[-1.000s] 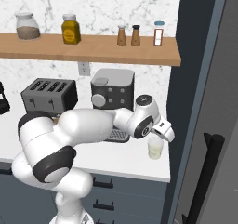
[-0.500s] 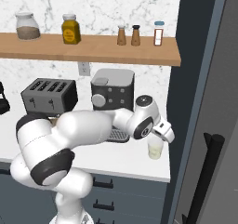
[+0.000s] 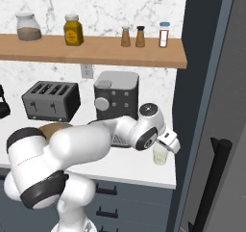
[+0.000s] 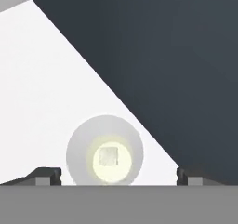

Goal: Grab a lemon wedge from the fridge and one ice cube from the ice bowl, and put them in the glass of lemonade.

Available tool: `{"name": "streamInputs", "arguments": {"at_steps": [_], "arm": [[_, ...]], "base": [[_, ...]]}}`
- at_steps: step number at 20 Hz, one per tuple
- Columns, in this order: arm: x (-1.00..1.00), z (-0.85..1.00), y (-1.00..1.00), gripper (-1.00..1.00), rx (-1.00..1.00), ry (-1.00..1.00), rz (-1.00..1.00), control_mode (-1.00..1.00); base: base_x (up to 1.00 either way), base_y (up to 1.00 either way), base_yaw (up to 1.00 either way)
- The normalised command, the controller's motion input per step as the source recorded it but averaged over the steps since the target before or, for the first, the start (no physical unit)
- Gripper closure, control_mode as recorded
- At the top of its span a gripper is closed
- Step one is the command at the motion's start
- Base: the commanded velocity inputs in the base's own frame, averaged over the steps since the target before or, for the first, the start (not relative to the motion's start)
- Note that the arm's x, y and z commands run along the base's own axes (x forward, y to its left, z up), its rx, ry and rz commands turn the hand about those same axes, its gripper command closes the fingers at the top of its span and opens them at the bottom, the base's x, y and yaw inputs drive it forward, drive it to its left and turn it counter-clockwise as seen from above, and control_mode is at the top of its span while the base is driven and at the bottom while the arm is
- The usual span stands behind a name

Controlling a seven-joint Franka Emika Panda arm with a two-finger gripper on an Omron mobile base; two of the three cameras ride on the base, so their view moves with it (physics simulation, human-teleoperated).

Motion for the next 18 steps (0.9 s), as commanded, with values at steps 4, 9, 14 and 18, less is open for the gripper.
{"name": "streamInputs", "arguments": {"at_steps": [4,9,14,18], "arm": [[-0.45,0.00,0.11,-1.00,0.00,-0.04,0.00,-1.00],[-0.47,0.12,0.59,-1.00,0.00,-0.12,0.03,-1.00],[-0.20,0.64,0.94,-1.00,-0.03,0.03,0.10,-1.00],[-0.05,0.99,1.00,-1.00,-0.09,0.24,0.17,-1.00]], "base": [[0.00,0.00,0.00],[0.00,0.00,0.00],[0.00,0.00,0.00],[0.00,0.00,0.00]]}}
